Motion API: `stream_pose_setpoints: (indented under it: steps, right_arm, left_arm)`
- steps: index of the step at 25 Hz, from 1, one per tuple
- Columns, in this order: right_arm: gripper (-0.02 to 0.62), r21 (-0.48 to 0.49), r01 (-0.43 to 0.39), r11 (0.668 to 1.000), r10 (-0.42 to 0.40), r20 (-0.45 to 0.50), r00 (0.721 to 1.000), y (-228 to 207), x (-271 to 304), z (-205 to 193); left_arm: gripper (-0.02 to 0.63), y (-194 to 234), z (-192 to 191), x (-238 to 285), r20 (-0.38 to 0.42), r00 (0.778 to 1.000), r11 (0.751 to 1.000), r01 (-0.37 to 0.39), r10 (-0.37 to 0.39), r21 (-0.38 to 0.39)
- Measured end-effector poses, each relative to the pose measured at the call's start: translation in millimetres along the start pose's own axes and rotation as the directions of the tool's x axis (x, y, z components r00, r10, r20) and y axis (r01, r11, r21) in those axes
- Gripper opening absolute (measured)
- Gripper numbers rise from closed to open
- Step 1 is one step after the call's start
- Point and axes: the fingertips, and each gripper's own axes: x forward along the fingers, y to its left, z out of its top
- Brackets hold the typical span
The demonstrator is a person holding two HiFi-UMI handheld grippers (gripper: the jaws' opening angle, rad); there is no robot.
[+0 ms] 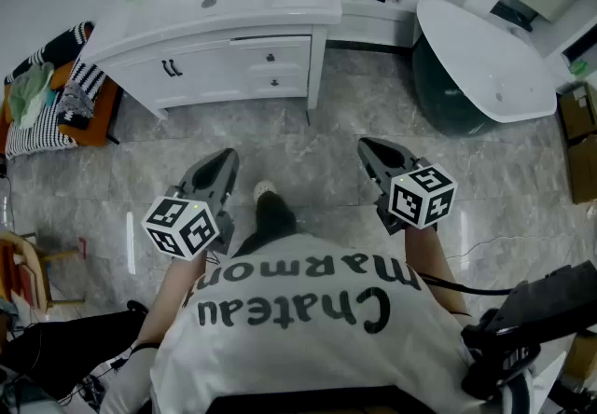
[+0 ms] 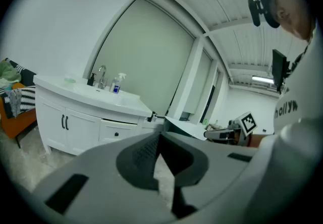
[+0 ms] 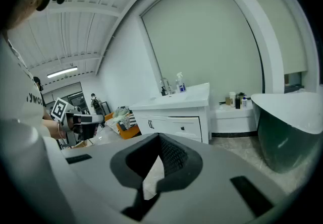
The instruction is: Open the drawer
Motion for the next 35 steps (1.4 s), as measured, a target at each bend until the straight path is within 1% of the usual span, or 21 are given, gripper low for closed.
stream_pose_setpoints:
  steps: [4,6,10,12,13,16,17,18,21,22,24,29,35]
  right_arm:
    - [0.003,0.003,-0.004,1.000,0.004,-0.005,1.000,-1.1,3.3,-1.5]
    - [0.003,0.012,-0.006,1.000,0.006,-0.010,1.000,-1.1,4.9,-2.4]
    - [0.003,0.044,-0.024,0.999,0.024,0.006,1.000,-0.4,9.5,0.6]
    - [0.003,0.059,-0.036,0.998,0.035,0.020,0.999,-0.6,11.5,2.4]
    - [0.003,0.068,-0.040,0.997,0.039,0.023,0.999,-0.8,13.2,2.8]
    - [0.003,0.081,-0.056,0.995,0.056,0.011,0.998,0.7,21.9,0.7]
    - [0.003,0.073,-0.059,0.996,0.059,0.001,0.998,1.1,25.4,-0.4]
    - [0.003,0.058,-0.055,0.997,0.056,-0.012,0.998,0.3,28.7,-1.5]
    - [0.003,0.014,-0.024,1.000,0.024,-0.039,0.999,-8.7,36.8,-1.7]
    - [0.003,0.015,-0.016,1.000,0.016,-0.038,0.999,-12.5,39.0,0.4]
    - [0.003,0.030,-0.005,1.000,0.006,-0.026,1.000,-20.6,43.4,8.6]
    - [0.003,0.048,0.044,0.998,-0.044,-0.015,0.999,-48.7,59.3,34.8]
    - [0.003,0.068,0.076,0.995,-0.075,-0.010,0.997,-71.5,96.1,64.8]
  left_arm:
    - [0.009,2.2,-2.7,2.3,-0.003,1.000,1.000,-0.004,0.004,-0.003]
    - [0.009,1.6,-2.2,2.0,0.014,1.000,1.000,0.007,-0.006,-0.018]
    - [0.009,-0.6,10.6,-3.3,0.121,0.991,0.998,0.054,-0.050,-0.033]
    - [0.009,2.5,15.3,-5.0,0.160,0.986,0.998,0.053,-0.046,-0.040]
    - [0.009,4.5,16.3,-4.9,0.167,0.985,0.998,0.047,-0.041,-0.032]
    - [0.009,10.8,14.2,0.7,0.142,0.989,0.999,0.024,-0.030,0.043]
    - [0.009,13.1,13.7,4.5,0.132,0.991,0.998,0.028,-0.035,0.058]
    - [0.009,15.5,14.4,9.1,0.131,0.990,0.998,0.041,-0.047,0.050]
    - [0.009,23.8,22.4,23.4,0.167,0.983,0.995,0.090,-0.081,-0.047]
    - [0.009,27.5,25.3,28.5,0.175,0.981,0.993,0.096,-0.084,-0.063]
    - [0.009,35.6,31.2,40.9,0.174,0.981,0.994,0.096,-0.084,-0.058]
    - [0.009,55.0,51.4,82.6,0.134,0.986,0.993,0.107,-0.100,-0.045]
    - [0.009,83.2,81.2,126.2,0.111,0.985,0.991,0.132,-0.132,0.008]
